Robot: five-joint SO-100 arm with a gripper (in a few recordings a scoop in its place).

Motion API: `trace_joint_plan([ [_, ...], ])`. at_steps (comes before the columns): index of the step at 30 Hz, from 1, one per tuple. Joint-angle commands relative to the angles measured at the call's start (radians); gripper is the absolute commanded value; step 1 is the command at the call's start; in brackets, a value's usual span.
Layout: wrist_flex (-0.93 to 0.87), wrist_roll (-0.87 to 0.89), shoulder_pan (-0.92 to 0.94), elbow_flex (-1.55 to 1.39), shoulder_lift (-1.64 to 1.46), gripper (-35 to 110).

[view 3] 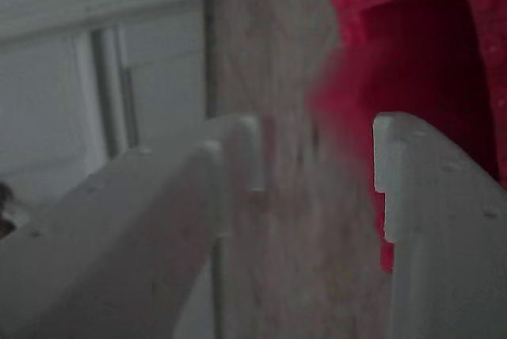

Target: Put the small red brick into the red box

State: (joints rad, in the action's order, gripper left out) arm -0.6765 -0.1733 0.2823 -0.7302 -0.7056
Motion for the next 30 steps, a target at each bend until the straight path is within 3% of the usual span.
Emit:
trace_joint_plan([
  [1, -0.005, -0.003, -0.015, 0.064, -0.064, 16],
  [4, -0.014, 0.003, -0.015, 0.043, -0.110, 14],
  [6, -0.012, 0.011, -0.015, -0.015, -0.199, 1],
  [12, -0.031, -0.018, -0.046, -0.566, -0.775, 0],
  [17, -0.310, -0.075, -0.100, -1.045, -1.250, 0],
  [23, -0.457, -0.074, -0.178, -1.654, -1.812, 0],
  [30, -0.644, 0.080, -0.259, -1.980, -2.293, 0],
])
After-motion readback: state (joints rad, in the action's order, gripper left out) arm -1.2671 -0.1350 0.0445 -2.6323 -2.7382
